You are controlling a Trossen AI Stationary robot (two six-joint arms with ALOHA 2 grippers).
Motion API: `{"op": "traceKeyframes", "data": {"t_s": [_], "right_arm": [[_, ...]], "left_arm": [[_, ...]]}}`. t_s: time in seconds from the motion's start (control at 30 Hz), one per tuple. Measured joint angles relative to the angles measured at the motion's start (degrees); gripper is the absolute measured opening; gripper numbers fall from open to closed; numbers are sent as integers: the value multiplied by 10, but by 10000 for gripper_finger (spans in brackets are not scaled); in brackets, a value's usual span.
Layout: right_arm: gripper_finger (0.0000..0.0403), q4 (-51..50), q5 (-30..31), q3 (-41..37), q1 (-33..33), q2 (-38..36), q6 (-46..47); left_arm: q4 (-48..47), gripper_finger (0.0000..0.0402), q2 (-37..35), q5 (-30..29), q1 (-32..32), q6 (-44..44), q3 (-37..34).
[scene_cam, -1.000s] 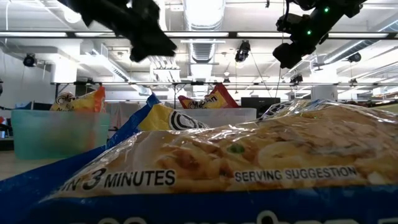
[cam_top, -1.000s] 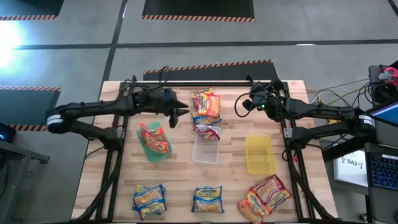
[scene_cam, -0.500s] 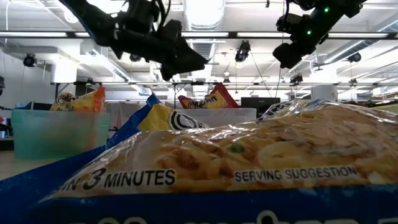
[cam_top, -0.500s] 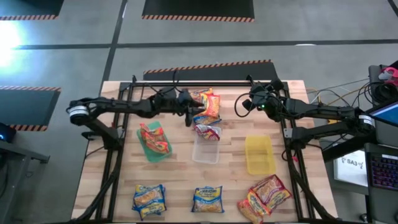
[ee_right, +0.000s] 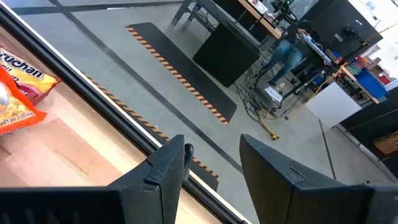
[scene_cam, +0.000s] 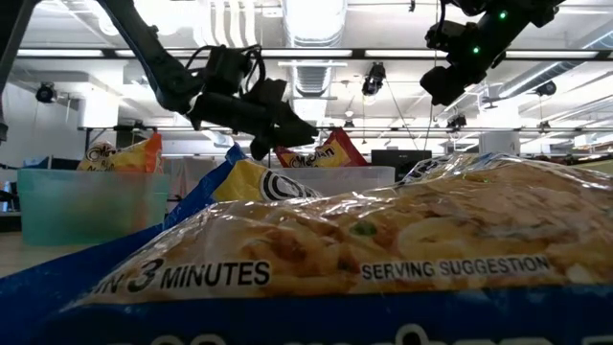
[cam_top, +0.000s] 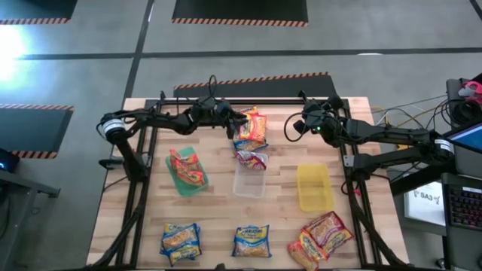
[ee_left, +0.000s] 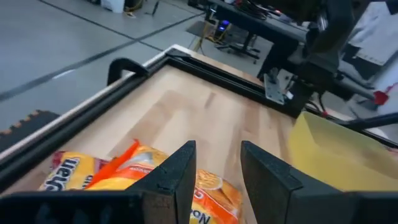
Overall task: Sort Maruchan noodles
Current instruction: Put the orange noodle pack into the green bin
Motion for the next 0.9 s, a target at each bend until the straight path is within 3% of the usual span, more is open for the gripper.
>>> {"op": "traceKeyframes", "data": {"t_s": [0.2,0.47,0.67,0.73,0.9], "right_arm": [[146,0,0,0,0,0,0],[146,0,0,0,0,0,0],[146,4,1,0,-8,0,-121],[146,5,-8,0,-8,2,-75],[146,15,-99,0,-9,3,152]], "left_arm": [[1,109,0,62,2,16,-7],[62,109,-1,67,2,-2,-49],[124,109,-2,68,2,-38,-74],[132,109,-2,68,2,-44,-80],[132,109,-2,68,2,-46,-81]]}}
